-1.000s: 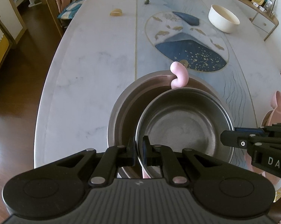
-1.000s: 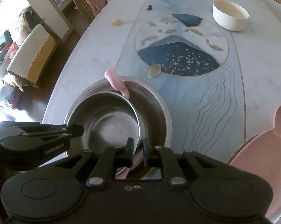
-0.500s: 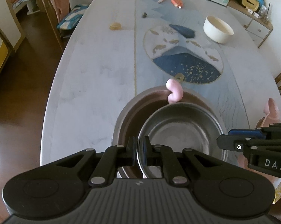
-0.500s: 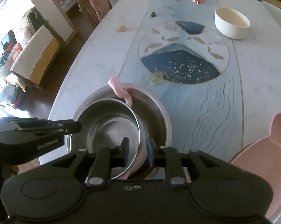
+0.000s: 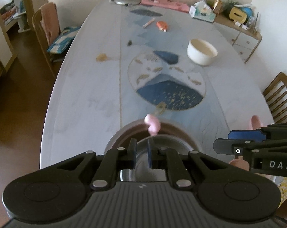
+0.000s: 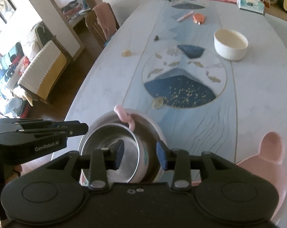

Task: Organize plates and bowls
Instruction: 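Lower the pot into the steel bowl and open both grippers, then move both grippers to the rim of the cream ceramic bowl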

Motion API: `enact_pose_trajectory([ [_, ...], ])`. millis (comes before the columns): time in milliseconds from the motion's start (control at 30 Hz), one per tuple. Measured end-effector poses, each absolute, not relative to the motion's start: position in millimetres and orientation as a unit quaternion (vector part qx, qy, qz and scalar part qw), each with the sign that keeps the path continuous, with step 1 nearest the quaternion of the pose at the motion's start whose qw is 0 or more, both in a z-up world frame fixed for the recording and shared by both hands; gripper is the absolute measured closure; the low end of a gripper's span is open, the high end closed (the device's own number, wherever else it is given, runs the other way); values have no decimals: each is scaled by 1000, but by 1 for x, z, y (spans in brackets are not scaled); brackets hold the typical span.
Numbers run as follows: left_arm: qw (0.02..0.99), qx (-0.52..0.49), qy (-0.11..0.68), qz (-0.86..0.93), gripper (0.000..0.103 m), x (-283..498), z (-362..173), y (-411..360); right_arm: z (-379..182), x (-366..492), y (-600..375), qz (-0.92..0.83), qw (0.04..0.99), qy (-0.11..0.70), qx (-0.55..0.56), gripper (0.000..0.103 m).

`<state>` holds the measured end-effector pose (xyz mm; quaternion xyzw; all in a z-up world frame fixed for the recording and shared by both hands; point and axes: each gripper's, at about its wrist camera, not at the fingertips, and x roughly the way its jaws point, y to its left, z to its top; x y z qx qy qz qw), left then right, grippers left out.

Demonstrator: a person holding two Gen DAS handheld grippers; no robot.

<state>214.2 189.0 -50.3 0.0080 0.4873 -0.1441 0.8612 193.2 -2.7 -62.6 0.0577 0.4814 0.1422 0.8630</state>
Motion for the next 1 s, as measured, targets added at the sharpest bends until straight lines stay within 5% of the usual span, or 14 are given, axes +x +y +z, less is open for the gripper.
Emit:
enact_pose_trajectory([
  [433,880,11,436,-188,90,235,-5,145,-20,207,-47,134,892,426,68,48],
  [500,884,10,426,-192,79,241,3,137,-13,211,-57,129,897,417,71,45],
  [600,898,4,394,-194,34,249,16,126,-3,219,-74,121,904,405,73,42],
  [767,907,3,372,-198,30,270,31,102,11,236,-102,102,914,386,70,37],
  [1000,905,3,376,-198,26,303,32,64,18,270,-138,73,923,371,63,16],
])
